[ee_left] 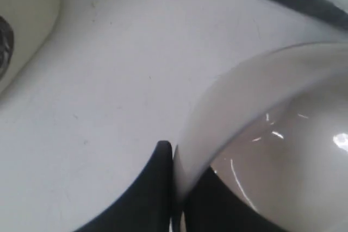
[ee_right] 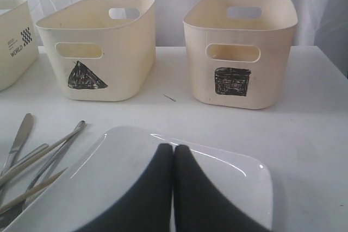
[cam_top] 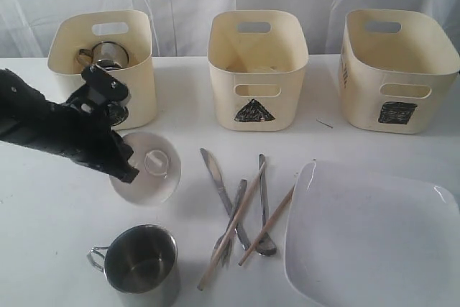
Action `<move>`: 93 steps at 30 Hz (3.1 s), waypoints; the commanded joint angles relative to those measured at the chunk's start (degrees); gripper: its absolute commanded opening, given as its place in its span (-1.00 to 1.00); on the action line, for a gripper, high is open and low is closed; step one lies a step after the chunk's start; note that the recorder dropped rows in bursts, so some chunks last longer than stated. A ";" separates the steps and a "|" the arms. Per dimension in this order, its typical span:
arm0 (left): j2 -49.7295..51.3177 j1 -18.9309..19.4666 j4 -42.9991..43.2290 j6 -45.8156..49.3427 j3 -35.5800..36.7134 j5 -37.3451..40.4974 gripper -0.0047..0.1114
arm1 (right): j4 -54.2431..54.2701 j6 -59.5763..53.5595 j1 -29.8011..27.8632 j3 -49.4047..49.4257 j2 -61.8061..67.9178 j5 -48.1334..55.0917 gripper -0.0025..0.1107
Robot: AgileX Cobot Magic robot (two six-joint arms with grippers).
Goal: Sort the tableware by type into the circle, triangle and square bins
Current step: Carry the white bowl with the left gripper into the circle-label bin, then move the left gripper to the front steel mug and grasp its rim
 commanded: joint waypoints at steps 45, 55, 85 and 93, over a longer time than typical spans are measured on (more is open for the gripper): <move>15.79 13.21 0.16 3.96 -37.91 4.45 -0.26 | -0.08 0.07 -0.20 0.32 -0.37 -0.44 -0.96; 7.44 13.96 1.24 -2.61 -37.53 21.31 -0.19 | -0.08 -0.25 -0.20 0.32 -0.37 -0.44 -0.96; -24.94 7.60 -4.17 -10.18 -1.26 41.86 -0.16 | -0.08 -0.25 -0.20 0.32 -0.37 -0.44 -0.96; -24.82 3.20 0.52 -10.31 4.93 38.54 0.11 | -0.08 -0.25 -0.20 0.32 -0.37 -0.44 -0.96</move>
